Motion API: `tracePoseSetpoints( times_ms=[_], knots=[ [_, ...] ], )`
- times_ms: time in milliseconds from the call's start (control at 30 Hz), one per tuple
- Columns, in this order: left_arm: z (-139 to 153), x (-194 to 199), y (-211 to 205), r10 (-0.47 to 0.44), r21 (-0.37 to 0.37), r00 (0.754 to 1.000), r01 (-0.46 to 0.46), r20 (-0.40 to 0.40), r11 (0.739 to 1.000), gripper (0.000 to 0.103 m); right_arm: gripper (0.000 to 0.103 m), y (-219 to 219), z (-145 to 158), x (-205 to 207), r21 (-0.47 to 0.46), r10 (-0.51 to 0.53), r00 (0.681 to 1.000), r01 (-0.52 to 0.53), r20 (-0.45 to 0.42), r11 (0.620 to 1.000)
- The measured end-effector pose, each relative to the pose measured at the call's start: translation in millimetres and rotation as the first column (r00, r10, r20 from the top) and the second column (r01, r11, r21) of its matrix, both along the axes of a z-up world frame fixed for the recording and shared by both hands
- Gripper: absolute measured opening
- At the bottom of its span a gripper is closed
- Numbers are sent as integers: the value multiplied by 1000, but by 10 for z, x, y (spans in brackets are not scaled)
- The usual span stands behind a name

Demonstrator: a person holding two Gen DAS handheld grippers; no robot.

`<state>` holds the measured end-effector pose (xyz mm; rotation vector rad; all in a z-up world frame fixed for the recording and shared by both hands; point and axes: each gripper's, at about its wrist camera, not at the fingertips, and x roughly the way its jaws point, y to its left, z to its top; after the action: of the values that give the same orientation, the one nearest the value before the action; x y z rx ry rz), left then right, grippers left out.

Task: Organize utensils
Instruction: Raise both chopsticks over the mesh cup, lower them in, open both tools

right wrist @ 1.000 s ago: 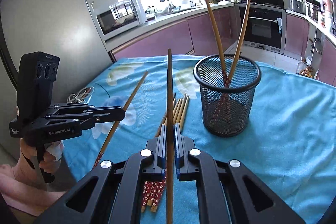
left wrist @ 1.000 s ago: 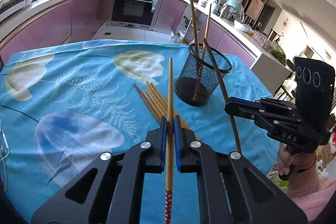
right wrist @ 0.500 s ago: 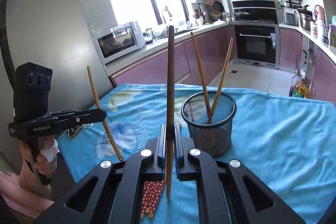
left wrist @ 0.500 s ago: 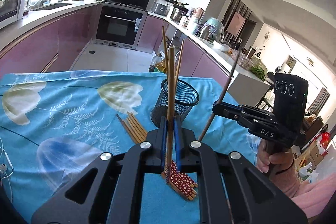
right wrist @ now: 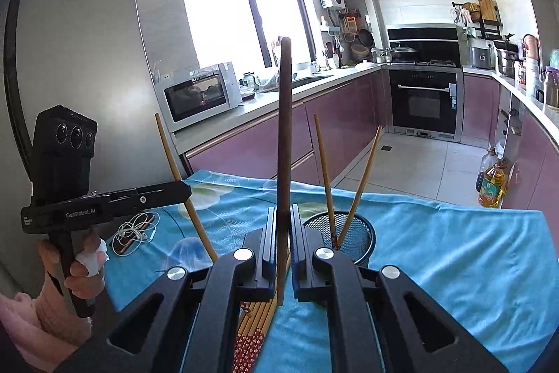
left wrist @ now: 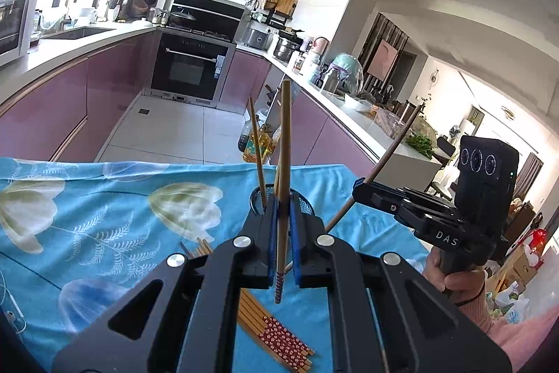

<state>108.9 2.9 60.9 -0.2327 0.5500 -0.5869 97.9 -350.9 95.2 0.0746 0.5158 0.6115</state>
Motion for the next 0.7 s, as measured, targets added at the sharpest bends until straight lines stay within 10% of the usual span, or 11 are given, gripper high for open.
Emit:
tracePoseSetpoints(
  times_ms=[700],
  knots=[
    [620, 343, -383, 42, 35, 992, -47, 118, 998, 7, 6, -204, 363, 390, 28, -79, 994, 77, 73, 997]
  ],
)
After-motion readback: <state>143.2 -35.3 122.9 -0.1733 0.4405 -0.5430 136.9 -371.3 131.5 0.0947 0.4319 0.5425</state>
